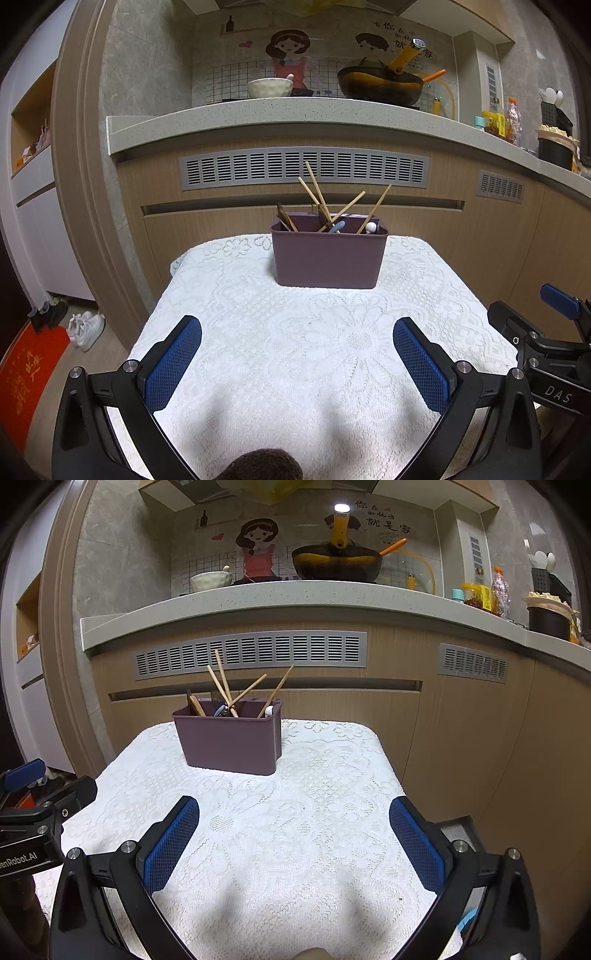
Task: Organize utensils
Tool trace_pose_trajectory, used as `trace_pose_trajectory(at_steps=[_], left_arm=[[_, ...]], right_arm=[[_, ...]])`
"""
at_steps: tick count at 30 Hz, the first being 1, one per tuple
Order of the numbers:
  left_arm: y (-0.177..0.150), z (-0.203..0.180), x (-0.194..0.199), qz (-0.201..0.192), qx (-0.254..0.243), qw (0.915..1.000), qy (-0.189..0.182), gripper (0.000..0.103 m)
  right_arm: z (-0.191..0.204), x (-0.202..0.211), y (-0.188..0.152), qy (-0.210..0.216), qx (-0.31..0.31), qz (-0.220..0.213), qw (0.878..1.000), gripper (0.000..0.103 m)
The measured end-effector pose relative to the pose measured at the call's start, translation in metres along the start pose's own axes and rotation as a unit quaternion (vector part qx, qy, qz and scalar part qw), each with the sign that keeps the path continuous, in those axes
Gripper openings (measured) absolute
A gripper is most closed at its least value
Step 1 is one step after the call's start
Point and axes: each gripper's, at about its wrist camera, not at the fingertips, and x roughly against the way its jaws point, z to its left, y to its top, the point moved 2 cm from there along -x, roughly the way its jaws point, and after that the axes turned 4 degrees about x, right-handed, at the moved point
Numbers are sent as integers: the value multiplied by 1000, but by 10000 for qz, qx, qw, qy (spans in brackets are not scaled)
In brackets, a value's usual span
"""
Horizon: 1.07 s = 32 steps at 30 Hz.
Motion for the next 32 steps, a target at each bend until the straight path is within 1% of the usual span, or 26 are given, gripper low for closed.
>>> trace_pose_trajectory(at_steps=[32], left_arm=[[-6,0,-1,44,9,10000,28,103]], right_arm=[[-1,-1,-1,27,6,4,10000,102]])
